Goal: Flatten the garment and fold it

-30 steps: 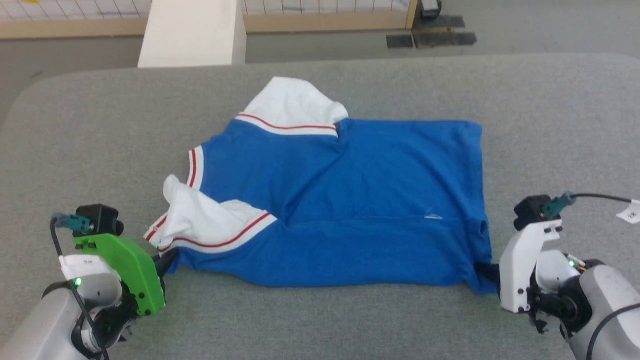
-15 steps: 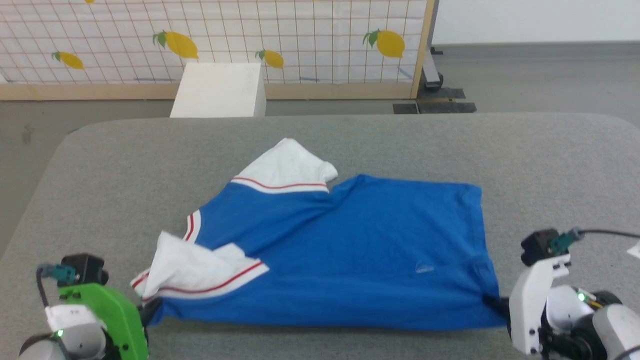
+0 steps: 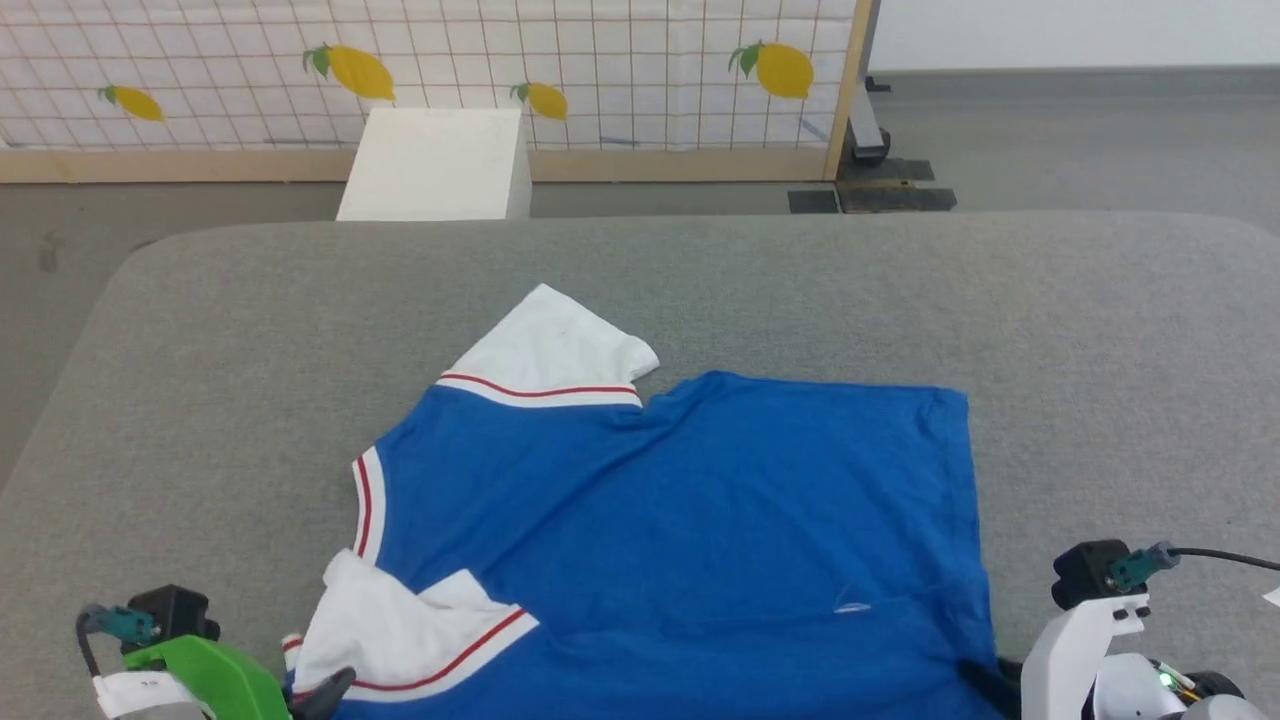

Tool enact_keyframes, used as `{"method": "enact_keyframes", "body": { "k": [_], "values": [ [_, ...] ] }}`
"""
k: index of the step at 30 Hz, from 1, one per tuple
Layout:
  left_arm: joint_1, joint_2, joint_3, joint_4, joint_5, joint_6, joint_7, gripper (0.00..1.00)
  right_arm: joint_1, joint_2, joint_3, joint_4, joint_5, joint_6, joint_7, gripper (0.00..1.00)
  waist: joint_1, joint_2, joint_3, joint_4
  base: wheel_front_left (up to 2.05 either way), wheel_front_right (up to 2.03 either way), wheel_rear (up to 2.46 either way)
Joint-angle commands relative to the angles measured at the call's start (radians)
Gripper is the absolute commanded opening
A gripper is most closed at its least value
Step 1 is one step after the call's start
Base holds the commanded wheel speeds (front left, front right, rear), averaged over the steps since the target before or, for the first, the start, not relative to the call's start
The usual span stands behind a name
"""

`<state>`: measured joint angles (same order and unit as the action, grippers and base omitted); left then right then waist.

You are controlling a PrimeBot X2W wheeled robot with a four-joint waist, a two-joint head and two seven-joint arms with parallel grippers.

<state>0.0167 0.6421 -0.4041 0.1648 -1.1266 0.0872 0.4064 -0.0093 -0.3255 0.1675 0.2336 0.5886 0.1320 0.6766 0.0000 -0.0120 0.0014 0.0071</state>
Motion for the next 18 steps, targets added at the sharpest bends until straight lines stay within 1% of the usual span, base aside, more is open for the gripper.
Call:
{"method": "enact_keyframes", "body": {
  "k": [1,4,7,11,16,18],
  "values": [
    [-0.025,-0.001,0.008,0.005,0.002,-0.01,-0.012,1.0,0.005,0.004,0.002,-0.007,-0.009,-0.001,-0.034,1.0,0.0,0.012,0.01,-0.013,0.0,0.0,0.0],
    [-0.054,0.001,0.021,0.007,0.012,-0.024,-0.039,1.0,0.008,0.005,0.0,-0.032,-0.041,-0.001,-0.138,1.0,0.0,0.012,0.013,-0.02,0.0,0.0,0.0],
    [-0.089,0.006,0.028,-0.004,0.034,-0.029,-0.062,1.0,0.015,0.026,-0.017,-0.059,-0.087,-0.001,-0.226,1.0,0.0,0.012,0.014,-0.031,0.0,0.0,0.0],
    [-0.151,0.007,0.038,-0.019,0.078,-0.01,-0.099,1.0,0.018,0.072,-0.068,-0.099,-0.176,-0.001,-0.345,1.0,0.0,0.012,0.023,-0.051,0.0,0.0,0.0],
    [-0.262,-0.001,0.056,-0.018,0.142,0.023,-0.157,1.0,-0.006,0.136,-0.113,-0.175,-0.273,-0.001,-0.466,1.0,0.0,0.012,0.076,-0.09,0.0,0.0,0.0],
    [-0.318,-0.009,0.065,-0.004,0.145,0.019,-0.164,1.0,-0.023,0.159,-0.122,-0.206,-0.293,-0.001,-0.492,1.0,0.0,0.012,0.114,-0.106,0.0,0.0,0.0]
  ]
}}
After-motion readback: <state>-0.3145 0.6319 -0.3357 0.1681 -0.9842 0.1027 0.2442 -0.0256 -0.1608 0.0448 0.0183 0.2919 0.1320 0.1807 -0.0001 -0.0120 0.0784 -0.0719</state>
